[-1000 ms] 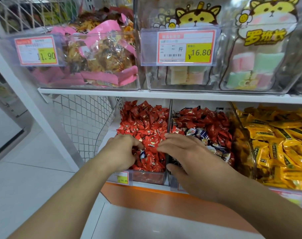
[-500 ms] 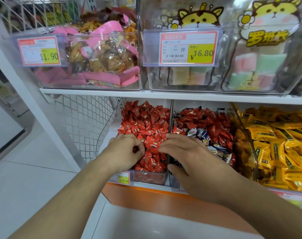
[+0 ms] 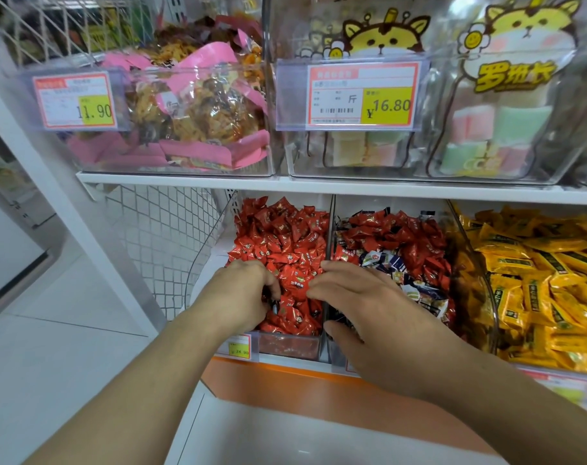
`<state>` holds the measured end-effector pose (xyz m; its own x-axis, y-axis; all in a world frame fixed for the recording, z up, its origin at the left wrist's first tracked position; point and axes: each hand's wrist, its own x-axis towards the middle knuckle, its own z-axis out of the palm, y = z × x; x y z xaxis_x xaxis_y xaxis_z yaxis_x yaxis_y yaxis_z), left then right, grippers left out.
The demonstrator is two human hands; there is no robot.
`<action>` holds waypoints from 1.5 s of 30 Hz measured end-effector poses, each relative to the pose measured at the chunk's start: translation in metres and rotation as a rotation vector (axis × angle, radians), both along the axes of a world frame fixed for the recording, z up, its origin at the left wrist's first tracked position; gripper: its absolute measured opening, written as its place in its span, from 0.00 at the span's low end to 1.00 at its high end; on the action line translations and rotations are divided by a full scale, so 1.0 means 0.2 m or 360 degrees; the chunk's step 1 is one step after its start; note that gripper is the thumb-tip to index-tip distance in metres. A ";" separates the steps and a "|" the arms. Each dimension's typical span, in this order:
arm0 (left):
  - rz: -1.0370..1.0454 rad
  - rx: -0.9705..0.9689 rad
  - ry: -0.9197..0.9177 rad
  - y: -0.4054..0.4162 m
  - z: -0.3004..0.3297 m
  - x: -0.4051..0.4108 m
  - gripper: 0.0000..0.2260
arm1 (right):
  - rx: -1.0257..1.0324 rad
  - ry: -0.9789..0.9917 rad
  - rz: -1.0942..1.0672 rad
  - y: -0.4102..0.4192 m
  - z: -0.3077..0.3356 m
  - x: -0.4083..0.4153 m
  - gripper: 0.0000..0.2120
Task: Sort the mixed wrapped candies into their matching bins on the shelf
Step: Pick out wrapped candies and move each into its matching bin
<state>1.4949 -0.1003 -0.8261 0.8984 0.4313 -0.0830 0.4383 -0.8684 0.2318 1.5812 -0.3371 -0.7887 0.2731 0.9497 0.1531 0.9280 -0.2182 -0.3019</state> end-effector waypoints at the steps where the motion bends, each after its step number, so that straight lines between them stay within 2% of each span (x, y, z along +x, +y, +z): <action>1: 0.0003 -0.0008 -0.0031 0.00 0.00 0.00 0.10 | 0.0003 0.0002 -0.0001 0.00 0.00 0.00 0.21; 4: 0.0009 -0.0020 -0.0129 0.00 -0.01 0.00 0.06 | 0.0006 0.0008 0.0003 0.00 0.00 0.00 0.21; 9: -0.0042 0.0059 -0.0235 0.00 -0.02 -0.01 0.08 | 0.0027 0.0002 0.0007 0.00 -0.01 0.00 0.21; 13: 0.0017 -0.0009 -0.0452 0.02 0.00 -0.02 0.11 | 0.0051 -0.0010 0.0006 0.00 -0.02 0.01 0.21; 20: 0.0335 -0.0618 -0.0854 -0.02 0.17 -0.07 0.06 | 0.0171 0.0124 -0.0106 0.01 -0.01 0.00 0.24; 25: 0.0215 -0.1174 -0.1005 -0.19 0.31 -0.08 0.02 | 0.0465 0.0385 -0.0421 0.00 0.06 0.00 0.27; 29: 0.0001 -0.1372 -0.0961 -0.31 0.33 -0.05 0.03 | 0.0588 0.0384 -0.0495 -0.01 0.09 0.00 0.16; 32: -0.0004 -0.1202 -0.0917 -0.27 0.31 -0.04 0.04 | 0.0545 0.0252 -0.0658 -0.04 0.09 0.04 0.11; 34: 0.0089 -0.0892 -0.0885 -0.19 0.24 -0.05 0.05 | 0.0389 0.0126 -0.0769 -0.07 0.08 0.08 0.16; 36: 0.0149 -0.0553 -0.0723 -0.11 0.14 -0.07 0.07 | 0.0315 0.0012 -0.0762 -0.09 0.07 0.10 0.21; 39: 0.0150 -0.0319 -0.0494 -0.05 0.02 -0.08 0.05 | 0.0349 0.0005 -0.0584 -0.09 0.07 0.08 0.21; 45: 0.0234 -0.0086 -0.0383 0.00 -0.04 -0.01 0.05 | 0.0178 -0.0025 -0.0060 -0.01 0.03 -0.02 0.18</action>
<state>1.4929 -0.1012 -0.8331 0.8232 0.5592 0.0985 0.4856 -0.7832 0.3884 1.5779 -0.3394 -0.7826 0.3052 0.9155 0.2620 0.9246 -0.2191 -0.3117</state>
